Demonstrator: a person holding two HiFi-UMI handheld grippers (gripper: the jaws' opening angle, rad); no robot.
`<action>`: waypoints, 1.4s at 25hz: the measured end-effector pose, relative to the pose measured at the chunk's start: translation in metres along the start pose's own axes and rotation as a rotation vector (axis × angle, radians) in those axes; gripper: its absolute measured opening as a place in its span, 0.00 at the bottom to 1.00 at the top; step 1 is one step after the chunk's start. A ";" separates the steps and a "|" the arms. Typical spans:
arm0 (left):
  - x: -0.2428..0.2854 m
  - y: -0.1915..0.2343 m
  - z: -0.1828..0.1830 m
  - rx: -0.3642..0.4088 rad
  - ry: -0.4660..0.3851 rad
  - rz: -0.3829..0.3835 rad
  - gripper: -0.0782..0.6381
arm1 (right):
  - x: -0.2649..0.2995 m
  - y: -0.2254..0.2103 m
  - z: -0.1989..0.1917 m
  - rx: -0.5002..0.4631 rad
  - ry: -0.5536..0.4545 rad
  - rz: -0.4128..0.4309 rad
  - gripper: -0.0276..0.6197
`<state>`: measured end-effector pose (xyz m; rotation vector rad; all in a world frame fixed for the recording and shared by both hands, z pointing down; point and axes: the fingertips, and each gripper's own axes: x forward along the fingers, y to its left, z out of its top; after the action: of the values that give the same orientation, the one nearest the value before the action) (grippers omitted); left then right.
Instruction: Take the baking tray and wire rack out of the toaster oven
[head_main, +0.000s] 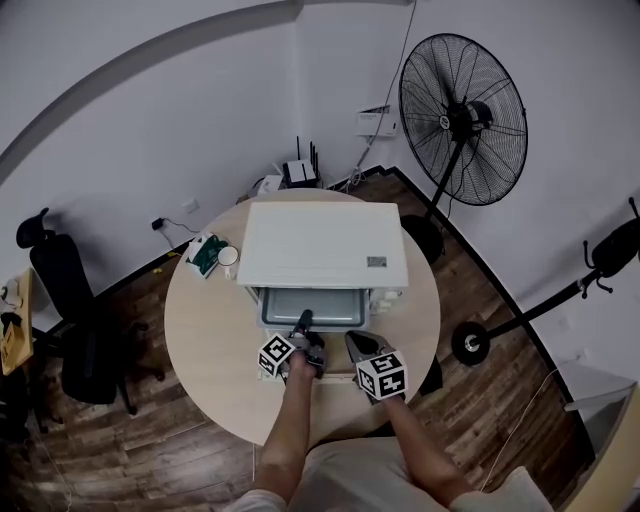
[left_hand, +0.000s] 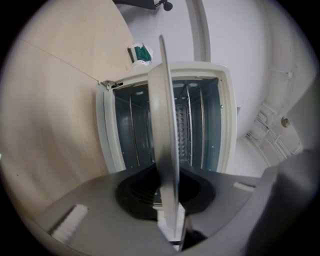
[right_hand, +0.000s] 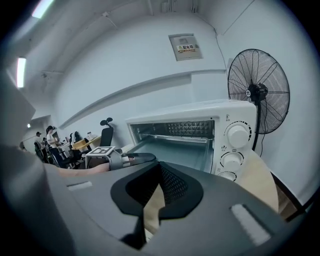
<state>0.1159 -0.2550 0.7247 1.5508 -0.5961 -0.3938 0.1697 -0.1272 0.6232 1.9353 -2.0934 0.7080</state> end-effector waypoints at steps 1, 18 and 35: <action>-0.001 0.000 -0.001 0.001 0.000 0.000 0.27 | -0.001 0.001 0.002 0.006 -0.006 0.002 0.04; -0.034 0.003 -0.015 -0.003 0.000 0.001 0.27 | -0.004 0.023 0.008 0.032 -0.047 0.038 0.04; -0.077 0.005 -0.023 -0.022 -0.006 -0.040 0.26 | 0.013 0.047 0.012 0.004 -0.039 0.101 0.04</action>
<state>0.0673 -0.1908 0.7234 1.5432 -0.5642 -0.4338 0.1240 -0.1429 0.6084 1.8705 -2.2282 0.7002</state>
